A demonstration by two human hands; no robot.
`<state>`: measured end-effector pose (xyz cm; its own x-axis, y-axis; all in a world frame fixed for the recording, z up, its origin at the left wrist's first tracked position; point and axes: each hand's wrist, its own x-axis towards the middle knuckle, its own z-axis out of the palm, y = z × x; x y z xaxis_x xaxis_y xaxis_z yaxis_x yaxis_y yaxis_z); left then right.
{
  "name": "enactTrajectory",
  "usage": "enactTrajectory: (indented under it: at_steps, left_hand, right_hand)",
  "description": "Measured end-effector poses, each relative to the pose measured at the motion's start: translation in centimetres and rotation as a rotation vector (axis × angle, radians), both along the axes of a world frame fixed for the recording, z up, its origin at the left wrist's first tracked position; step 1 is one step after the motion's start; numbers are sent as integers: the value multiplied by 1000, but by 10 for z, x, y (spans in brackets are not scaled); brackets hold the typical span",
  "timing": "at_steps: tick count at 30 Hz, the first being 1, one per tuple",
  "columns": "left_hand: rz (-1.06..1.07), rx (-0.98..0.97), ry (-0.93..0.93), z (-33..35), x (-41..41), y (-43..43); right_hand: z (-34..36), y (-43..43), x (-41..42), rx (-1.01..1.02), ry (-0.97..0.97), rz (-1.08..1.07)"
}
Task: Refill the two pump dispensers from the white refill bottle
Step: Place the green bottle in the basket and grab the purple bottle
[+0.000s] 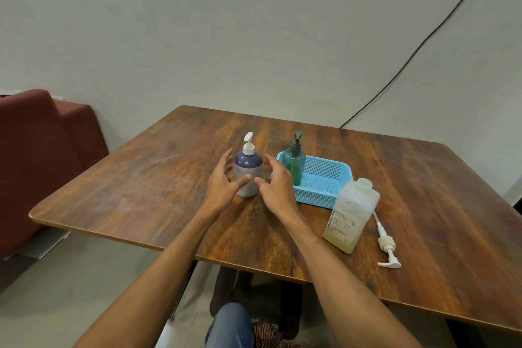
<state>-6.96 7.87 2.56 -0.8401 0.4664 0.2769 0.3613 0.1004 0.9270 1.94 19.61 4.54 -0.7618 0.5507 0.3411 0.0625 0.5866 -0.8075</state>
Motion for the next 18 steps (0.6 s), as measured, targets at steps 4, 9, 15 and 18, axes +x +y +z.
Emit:
enactTrajectory:
  at_steps: [4, 9, 15, 18]
  left_hand:
    - [-59, -42, -2, 3, -11, 1]
    - [15, -20, 94, 5, -12, 2]
    - [43, 74, 179, 26, 11, 2]
    - [10, 94, 201, 37, 31, 4]
  right_hand:
    - [2, 2, -14, 60, -61, 40]
    - [4, 3, -16, 53, -12, 38]
    - [26, 3, 10, 52, 76, 34]
    - [33, 5, 33, 46, 98, 31]
